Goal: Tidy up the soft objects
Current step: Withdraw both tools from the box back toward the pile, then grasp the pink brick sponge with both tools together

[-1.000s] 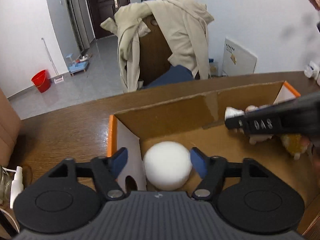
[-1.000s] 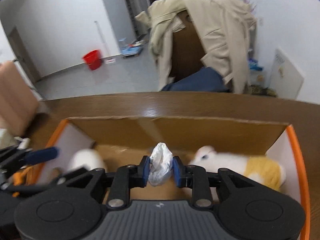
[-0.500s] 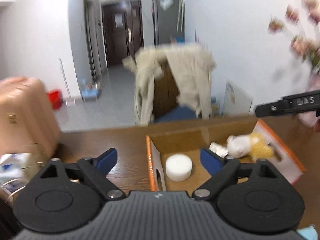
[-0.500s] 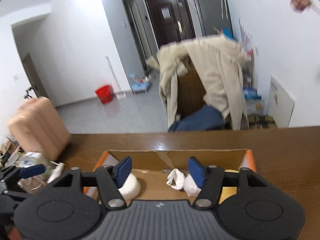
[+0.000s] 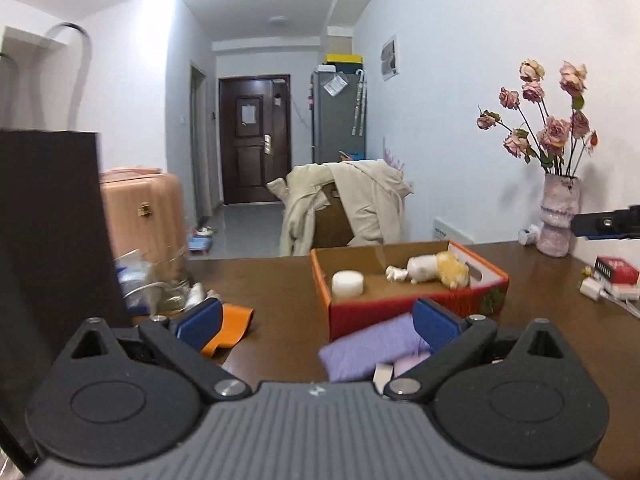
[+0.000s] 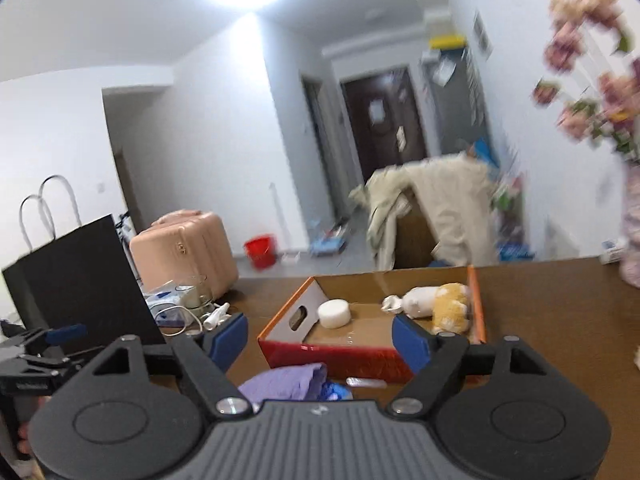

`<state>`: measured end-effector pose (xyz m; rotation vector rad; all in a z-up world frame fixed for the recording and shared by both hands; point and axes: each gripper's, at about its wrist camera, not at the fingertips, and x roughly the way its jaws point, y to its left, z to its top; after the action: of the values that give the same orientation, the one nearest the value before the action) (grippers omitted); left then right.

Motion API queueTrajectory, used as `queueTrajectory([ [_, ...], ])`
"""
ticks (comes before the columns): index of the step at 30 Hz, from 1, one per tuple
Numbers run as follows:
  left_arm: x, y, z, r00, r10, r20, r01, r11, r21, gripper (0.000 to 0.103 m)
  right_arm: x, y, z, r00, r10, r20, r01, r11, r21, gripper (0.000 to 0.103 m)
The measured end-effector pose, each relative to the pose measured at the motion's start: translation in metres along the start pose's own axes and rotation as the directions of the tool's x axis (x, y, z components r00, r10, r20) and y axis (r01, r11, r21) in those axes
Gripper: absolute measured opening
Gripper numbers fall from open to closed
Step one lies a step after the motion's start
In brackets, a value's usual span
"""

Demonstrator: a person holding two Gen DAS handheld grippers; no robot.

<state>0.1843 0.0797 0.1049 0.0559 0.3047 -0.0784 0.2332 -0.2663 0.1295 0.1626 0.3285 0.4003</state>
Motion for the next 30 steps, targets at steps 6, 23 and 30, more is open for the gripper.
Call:
queueTrajectory([
  [6, -0.066, -0.023, -0.052, 0.995, 0.049, 0.082, -0.054, 0.997, 0.062, 0.103, -0.054, 0.042, -0.083, 0.997, -0.079, 0.006, 0.079, 0.993, -0.085, 0.084],
  [23, -0.026, -0.047, -0.097, 0.988, -0.081, -0.129, 0.085, 0.996, 0.031, 0.103, -0.036, 0.048, -0.139, 0.987, -0.11, -0.121, 0.096, 0.989, -0.115, 0.078],
  [30, 0.012, -0.038, -0.101, 0.964, -0.188, -0.19, 0.17, 0.98, -0.104, 0.101, 0.008, 0.027, -0.137, 0.988, -0.005, -0.155, 0.013, 0.999, 0.047, 0.067],
])
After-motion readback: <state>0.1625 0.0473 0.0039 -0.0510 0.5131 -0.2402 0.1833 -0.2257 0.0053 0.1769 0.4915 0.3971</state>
